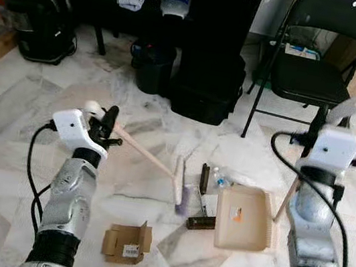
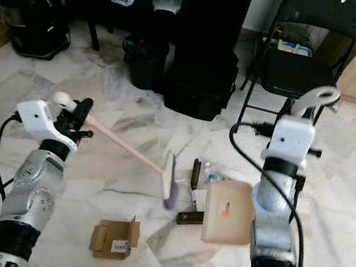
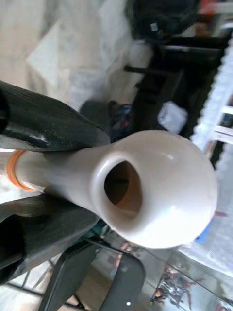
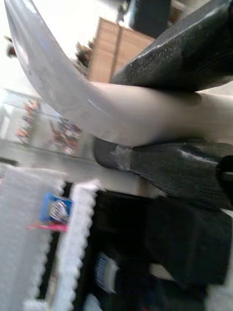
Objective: Sweep floor
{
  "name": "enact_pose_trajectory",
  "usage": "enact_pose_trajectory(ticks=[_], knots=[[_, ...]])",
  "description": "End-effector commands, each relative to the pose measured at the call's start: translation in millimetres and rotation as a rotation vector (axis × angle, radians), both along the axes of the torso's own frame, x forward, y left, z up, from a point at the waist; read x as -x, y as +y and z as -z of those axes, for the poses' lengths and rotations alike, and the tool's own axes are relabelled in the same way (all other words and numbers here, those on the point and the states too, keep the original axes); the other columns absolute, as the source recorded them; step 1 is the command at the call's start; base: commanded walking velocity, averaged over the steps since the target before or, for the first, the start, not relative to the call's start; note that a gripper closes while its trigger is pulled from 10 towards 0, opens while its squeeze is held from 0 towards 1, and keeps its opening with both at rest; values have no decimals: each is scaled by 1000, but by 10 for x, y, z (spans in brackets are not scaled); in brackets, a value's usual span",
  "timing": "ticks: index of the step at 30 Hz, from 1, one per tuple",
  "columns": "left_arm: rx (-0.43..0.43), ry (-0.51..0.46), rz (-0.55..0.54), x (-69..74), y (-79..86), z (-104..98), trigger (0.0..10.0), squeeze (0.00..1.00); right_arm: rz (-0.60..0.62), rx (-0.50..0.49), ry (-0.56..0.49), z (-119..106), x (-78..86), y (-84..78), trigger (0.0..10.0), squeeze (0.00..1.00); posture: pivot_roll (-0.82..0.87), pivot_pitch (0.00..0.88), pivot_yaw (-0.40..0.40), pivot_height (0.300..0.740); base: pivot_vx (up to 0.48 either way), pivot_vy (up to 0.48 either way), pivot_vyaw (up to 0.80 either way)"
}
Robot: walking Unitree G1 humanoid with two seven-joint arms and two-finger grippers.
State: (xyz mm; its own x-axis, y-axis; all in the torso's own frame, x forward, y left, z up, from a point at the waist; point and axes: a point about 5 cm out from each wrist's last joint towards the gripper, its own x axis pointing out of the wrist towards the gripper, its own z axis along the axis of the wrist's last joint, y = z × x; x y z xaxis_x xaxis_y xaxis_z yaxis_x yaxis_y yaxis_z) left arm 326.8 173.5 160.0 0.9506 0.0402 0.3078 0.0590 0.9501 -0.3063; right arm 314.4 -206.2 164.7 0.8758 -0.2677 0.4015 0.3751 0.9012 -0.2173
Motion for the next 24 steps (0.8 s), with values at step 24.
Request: enact_pose_trajectory(ticks=[24], knots=[[-214, -34, -53, 85, 87, 46, 10000, 0, -35, -78, 133, 503, 167, -19, 10000, 0, -33, 82, 8, 740, 0, 0, 0]])
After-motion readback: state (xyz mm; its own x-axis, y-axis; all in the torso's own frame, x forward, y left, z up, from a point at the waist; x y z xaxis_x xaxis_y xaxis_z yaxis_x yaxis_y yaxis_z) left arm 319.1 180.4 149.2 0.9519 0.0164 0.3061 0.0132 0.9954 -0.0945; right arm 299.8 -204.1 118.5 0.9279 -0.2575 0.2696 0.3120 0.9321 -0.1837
